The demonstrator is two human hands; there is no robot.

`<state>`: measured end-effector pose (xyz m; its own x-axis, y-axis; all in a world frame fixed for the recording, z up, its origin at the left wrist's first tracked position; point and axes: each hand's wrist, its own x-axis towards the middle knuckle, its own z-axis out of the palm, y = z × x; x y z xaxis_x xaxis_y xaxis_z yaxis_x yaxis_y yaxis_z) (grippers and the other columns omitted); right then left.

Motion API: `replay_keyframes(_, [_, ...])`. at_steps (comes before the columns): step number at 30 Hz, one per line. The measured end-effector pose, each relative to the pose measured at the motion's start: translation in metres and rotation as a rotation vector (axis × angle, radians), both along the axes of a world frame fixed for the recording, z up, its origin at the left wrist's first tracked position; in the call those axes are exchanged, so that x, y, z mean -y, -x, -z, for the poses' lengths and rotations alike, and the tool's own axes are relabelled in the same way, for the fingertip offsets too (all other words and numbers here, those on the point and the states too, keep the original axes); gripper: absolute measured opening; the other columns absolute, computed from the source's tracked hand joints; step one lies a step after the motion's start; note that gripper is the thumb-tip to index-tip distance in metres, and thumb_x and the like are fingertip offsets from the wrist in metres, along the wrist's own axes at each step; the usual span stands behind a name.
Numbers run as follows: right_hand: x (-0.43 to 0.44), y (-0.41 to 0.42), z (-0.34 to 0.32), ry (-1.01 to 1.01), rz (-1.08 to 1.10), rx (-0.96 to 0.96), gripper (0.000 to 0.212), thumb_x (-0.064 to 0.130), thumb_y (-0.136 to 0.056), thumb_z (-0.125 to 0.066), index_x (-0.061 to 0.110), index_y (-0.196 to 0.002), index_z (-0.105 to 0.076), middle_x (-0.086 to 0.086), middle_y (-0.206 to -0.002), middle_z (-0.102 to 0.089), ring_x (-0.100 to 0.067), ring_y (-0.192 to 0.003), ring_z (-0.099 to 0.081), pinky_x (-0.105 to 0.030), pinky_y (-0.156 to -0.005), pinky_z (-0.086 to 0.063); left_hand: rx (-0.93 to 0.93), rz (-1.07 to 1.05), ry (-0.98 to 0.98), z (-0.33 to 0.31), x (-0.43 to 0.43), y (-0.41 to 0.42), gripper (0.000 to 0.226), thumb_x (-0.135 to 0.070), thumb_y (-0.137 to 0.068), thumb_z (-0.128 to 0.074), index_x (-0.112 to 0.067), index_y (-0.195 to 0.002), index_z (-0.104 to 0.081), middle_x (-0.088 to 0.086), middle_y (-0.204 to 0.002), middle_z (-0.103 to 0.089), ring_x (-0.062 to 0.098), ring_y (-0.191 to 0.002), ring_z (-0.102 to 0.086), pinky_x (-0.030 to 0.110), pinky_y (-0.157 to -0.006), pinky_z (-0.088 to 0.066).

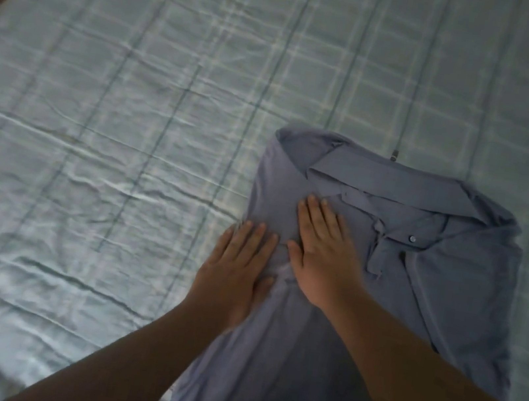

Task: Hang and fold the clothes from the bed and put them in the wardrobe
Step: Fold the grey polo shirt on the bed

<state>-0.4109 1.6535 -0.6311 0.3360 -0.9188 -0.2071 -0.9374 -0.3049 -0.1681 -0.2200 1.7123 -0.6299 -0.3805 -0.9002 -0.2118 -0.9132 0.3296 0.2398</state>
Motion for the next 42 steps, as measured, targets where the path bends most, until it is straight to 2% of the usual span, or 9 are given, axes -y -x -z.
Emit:
replay_keyframes(5, [-0.001,0.000,0.009,0.021,0.000,-0.028,0.067,0.044,-0.101,-0.029,0.009,-0.157,-0.018,-0.009,-0.164,-0.016,-0.027,-0.152,-0.014,-0.048,-0.122,-0.015,0.038,-0.029,0.004,0.003,-0.003,0.004,0.064,-0.048,-0.102,-0.032,-0.017,-0.158,-0.021,0.010,-0.163,-0.023,0.029,-0.153,-0.011,0.052,-0.121,-0.017])
replay_keyframes(10, [-0.023,0.008,-0.014,0.045,0.030,0.044,0.060,0.035,-0.099,-0.035,0.007,-0.152,-0.034,-0.013,-0.157,-0.035,-0.030,-0.147,-0.028,-0.049,-0.120,-0.022,0.053,-0.038,-0.016,-0.014,-0.013,0.004,0.065,-0.047,-0.100,-0.037,-0.018,-0.157,-0.024,0.012,-0.162,-0.024,0.032,-0.152,-0.013,0.055,-0.121,-0.013])
replay_keyframes(20, [-0.269,0.070,-0.056,-0.114,0.331,0.102,0.057,0.025,-0.088,-0.043,0.005,-0.141,-0.048,-0.018,-0.146,-0.048,-0.036,-0.135,-0.042,-0.046,-0.114,-0.032,0.002,0.070,-0.207,-0.054,-0.169,-0.010,0.064,-0.034,-0.086,-0.041,-0.008,-0.144,-0.046,0.019,-0.152,-0.040,0.039,-0.146,-0.027,0.052,-0.117,-0.027])
replay_keyframes(24, [-0.348,0.099,-0.061,-0.058,0.589,0.187,0.046,0.017,-0.080,-0.048,0.006,-0.123,-0.061,-0.016,-0.127,-0.059,-0.036,-0.116,-0.053,-0.044,-0.103,-0.041,-0.127,-0.110,-0.239,-0.046,-0.239,-0.033,0.064,-0.032,-0.085,-0.044,-0.004,-0.141,-0.049,0.021,-0.148,-0.043,0.039,-0.146,-0.027,0.049,-0.118,-0.028])
replay_keyframes(28, [-0.392,0.139,-0.065,-0.007,0.831,0.111,0.051,0.018,-0.072,-0.051,0.012,-0.121,-0.059,-0.017,-0.125,-0.058,-0.041,-0.111,-0.053,-0.046,-0.096,-0.042,-0.259,-0.544,-0.258,-0.058,-0.295,-0.038,0.064,-0.009,-0.083,-0.059,-0.010,-0.145,-0.041,0.017,-0.150,-0.037,0.035,-0.139,-0.032,0.045,-0.116,-0.029])
replay_keyframes(30, [-0.409,0.157,-0.067,-0.059,0.943,0.131,0.059,0.016,-0.071,-0.052,0.010,-0.130,-0.053,-0.023,-0.132,-0.053,-0.044,-0.116,-0.050,-0.050,-0.100,-0.041,-0.259,-0.729,-0.281,-0.065,-0.311,-0.036,0.069,0.000,-0.079,-0.062,-0.014,-0.143,-0.040,0.012,-0.134,-0.047,0.032,-0.125,-0.041,0.045,-0.107,-0.035])
replay_keyframes(33, [-0.427,0.177,-0.072,-0.156,1.019,0.158,0.060,0.011,-0.076,-0.054,0.010,-0.135,-0.048,-0.023,-0.138,-0.048,-0.045,-0.120,-0.048,-0.051,-0.102,-0.041,-0.260,-0.928,-0.338,-0.074,-0.315,-0.034,0.050,-0.010,-0.083,-0.063,-0.015,-0.130,-0.047,0.009,-0.114,-0.058,0.030,-0.104,-0.054,0.044,-0.088,-0.047])
replay_keyframes(38, [-0.439,0.209,-0.077,-0.333,1.181,0.155,0.043,0.022,-0.083,-0.057,0.002,-0.122,-0.055,-0.031,-0.118,-0.058,-0.048,-0.109,-0.056,-0.048,-0.091,-0.046,-0.187,-1.038,-0.581,-0.091,-0.311,-0.027,0.009,-0.018,-0.088,-0.061,-0.012,-0.090,-0.055,0.010,-0.088,-0.060,0.025,-0.071,-0.055,0.030,-0.063,-0.043])
replay_keyframes(42, [-0.446,0.212,-0.082,-0.504,1.181,0.272,0.019,0.023,-0.091,-0.057,0.004,-0.092,-0.061,-0.024,-0.094,-0.065,-0.043,-0.094,-0.063,-0.038,-0.076,-0.044,-0.399,-1.147,-0.662,-0.107,-0.312,-0.032,0.014,-0.016,-0.091,-0.058,-0.004,-0.097,-0.061,0.013,-0.087,-0.061,0.022,-0.070,-0.054,0.028,-0.059,-0.043])
